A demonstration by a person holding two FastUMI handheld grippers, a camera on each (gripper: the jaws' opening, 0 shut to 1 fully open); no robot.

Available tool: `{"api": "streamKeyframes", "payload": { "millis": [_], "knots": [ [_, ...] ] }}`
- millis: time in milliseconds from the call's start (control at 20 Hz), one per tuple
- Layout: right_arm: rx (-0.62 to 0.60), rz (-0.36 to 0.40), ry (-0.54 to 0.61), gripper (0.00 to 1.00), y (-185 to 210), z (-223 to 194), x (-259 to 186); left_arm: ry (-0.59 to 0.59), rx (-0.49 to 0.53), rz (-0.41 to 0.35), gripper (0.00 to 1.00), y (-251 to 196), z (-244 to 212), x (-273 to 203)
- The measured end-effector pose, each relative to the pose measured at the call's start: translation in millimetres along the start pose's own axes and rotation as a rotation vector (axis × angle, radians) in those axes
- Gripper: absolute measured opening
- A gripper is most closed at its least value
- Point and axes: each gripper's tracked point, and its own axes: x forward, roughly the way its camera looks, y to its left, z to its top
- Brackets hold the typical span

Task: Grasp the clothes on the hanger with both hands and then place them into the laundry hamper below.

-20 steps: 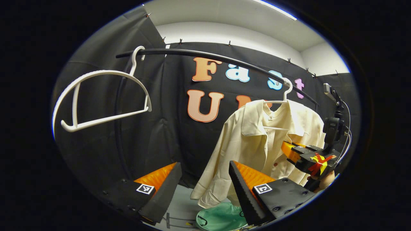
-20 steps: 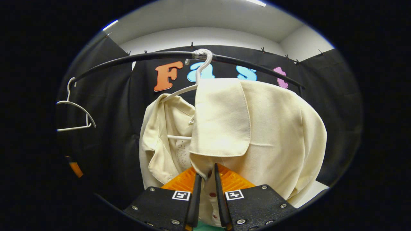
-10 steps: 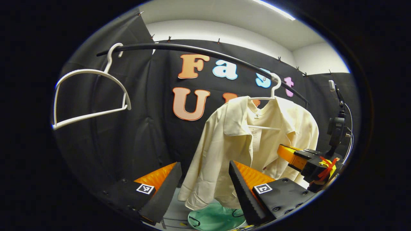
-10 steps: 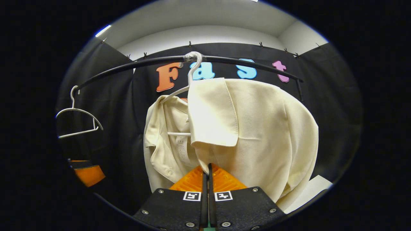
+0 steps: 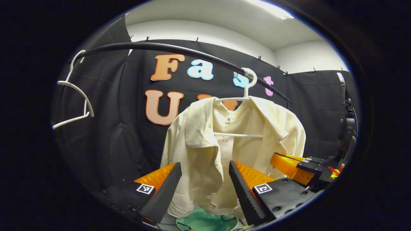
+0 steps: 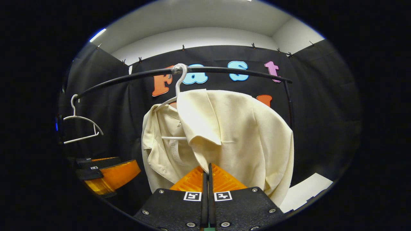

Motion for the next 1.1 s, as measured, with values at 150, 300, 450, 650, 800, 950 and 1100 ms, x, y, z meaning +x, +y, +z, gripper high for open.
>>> {"api": "streamKeyframes", "payload": {
  "millis": [150,300,450,650,800,950,1100],
  "knots": [
    [0.008,-0.007,-0.003,0.0,-6,6,-7,0.016,-0.013,-0.015,0.97,-9,-4,19],
    [0.025,-0.016,0.0,0.0,-14,8,-8,0.025,-0.012,-0.004,0.97,-7,-7,42],
    [0.022,-0.024,-0.006,0.0,-19,11,-9,0.048,-0.016,0.015,0.94,-2,-13,63],
    [0.026,-0.031,-0.01,0.0,-22,14,-10,0.074,-0.031,0.013,0.97,-3,-19,80],
    [0.034,-0.031,-0.009,0.0,-25,13,-7,0.082,-0.04,-0.009,0.97,-6,-21,85],
    [0.029,-0.031,-0.011,0.0,-27,12,-6,0.092,-0.033,-0.018,0.82,-11,-24,90],
    [0.031,-0.027,-0.01,0.0,-29,12,-4,0.095,0.025,0.031,0.43,-3,-26,84]
  ]
}}
